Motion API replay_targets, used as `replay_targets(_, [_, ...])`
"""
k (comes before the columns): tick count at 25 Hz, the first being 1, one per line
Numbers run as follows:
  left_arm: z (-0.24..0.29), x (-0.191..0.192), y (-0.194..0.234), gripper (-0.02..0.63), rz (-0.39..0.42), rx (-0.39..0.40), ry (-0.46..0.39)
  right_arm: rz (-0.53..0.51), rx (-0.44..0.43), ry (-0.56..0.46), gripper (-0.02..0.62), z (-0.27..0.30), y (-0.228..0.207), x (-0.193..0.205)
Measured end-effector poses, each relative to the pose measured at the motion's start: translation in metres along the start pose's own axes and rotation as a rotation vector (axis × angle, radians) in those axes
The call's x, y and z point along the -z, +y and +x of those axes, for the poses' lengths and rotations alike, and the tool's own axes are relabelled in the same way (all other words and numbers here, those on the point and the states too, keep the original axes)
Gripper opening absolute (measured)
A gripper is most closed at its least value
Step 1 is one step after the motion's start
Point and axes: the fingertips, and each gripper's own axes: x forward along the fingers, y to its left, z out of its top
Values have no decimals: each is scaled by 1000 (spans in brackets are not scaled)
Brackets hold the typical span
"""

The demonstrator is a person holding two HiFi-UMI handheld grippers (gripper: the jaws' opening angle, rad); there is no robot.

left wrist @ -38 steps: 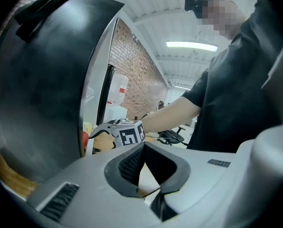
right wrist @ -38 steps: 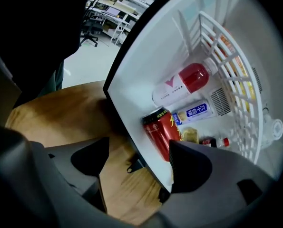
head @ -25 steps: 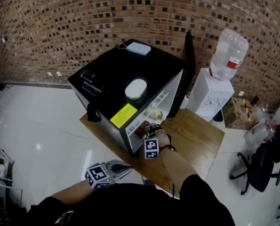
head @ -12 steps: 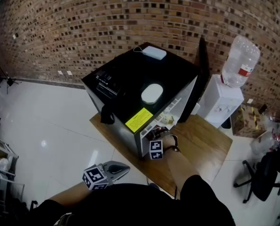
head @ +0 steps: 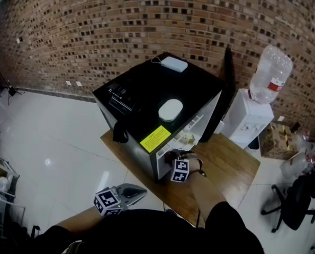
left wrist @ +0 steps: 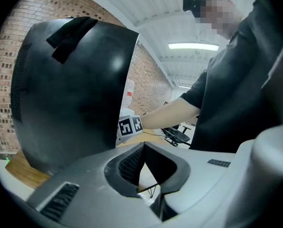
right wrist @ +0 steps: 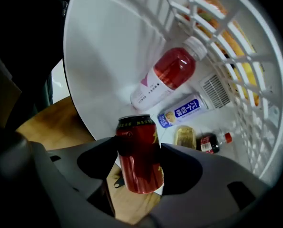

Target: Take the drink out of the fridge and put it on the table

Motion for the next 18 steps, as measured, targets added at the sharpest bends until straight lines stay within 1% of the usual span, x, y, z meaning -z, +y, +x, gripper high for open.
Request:
replay_targets(3, [3, 1, 0, -6, -3, -3, 1, 96, -8, -48, 299, -6, -2, 6])
replay_targets(5, [5, 0, -1, -6, -2, -3, 0, 198, -11, -97, 299, -11, -7, 9])
replay_targets(8, [8, 0, -3, -6, -5, 2, 2, 406, -4, -196, 299, -22, -19, 14])
replay_targets(12, [14, 0, -8, -6, -13, 17, 1, 714, 11, -366, 297, -45, -27, 28])
replay_targets(15, [19, -3, -11, -6, -7, 32, 0, 938, 46, -509, 298, -67, -23, 53])
replay_targets(18, [26, -3, -16, -6, -6, 59, 7, 1143, 100, -623, 297, -92, -4, 90])
